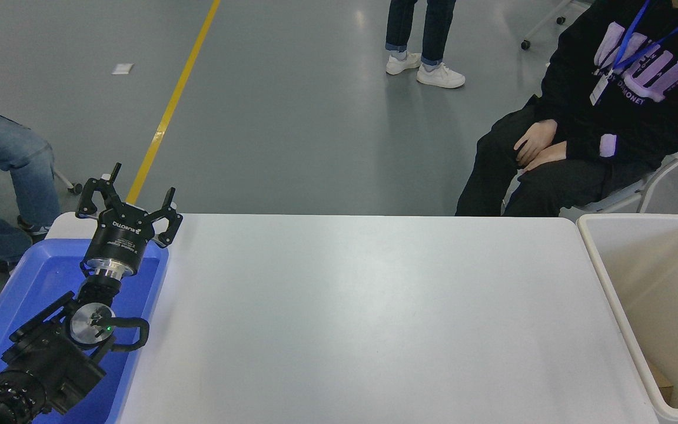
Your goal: Pick up paper ball place in dustbin
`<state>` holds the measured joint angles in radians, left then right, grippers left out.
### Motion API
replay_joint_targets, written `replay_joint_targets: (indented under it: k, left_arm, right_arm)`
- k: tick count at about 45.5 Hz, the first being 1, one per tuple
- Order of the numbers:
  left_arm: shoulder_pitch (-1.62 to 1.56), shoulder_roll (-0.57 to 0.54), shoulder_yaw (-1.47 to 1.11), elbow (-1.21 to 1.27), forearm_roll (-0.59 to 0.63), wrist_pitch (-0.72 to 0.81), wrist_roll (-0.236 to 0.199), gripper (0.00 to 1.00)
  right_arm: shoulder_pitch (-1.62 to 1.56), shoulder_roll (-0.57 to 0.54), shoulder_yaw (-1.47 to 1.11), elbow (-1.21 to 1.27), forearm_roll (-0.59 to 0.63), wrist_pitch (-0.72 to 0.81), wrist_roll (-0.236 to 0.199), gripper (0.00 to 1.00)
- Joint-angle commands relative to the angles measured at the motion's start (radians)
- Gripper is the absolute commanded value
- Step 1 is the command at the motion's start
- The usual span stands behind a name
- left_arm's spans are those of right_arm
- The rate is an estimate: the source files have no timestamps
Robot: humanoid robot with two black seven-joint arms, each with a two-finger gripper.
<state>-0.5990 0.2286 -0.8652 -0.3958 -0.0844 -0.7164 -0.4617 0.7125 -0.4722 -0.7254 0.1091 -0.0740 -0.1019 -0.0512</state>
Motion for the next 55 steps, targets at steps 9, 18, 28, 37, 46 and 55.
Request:
replay_joint_targets:
  k: [9,18,28,37,46,55]
  left_arm:
    - [-0.001,0.000,0.002,0.000,0.002,0.000,0.000,0.98]
    - [0.001,0.000,0.002,0.000,0.002,-0.002,0.000,0.98]
    - [0.001,0.000,0.002,0.000,0.002,-0.002,0.000,0.98]
    - [0.001,0.000,0.002,0.000,0.002,-0.002,0.001,0.98]
    - [0.001,0.000,0.002,0.000,0.002,-0.002,0.000,0.98]
    - [0.001,0.000,0.002,0.000,0.002,0.000,0.000,0.98]
  right_arm:
    - [0.149,-0.134,-0.012,0.242,-0.004,-0.030,0.001,1.00]
    - [0.370,-0.229,-0.191,0.547,-0.021,-0.025,0.002,1.00]
    - [0.741,-0.229,-0.534,0.876,-0.020,-0.004,0.004,1.00]
    - [0.958,-0.236,-0.584,1.125,-0.018,0.040,0.004,1.00]
    - [1.200,-0.191,-0.663,1.248,-0.024,0.386,0.004,1.00]
    - [1.418,-0.040,-0.663,1.251,-0.024,0.879,0.004,1.00]
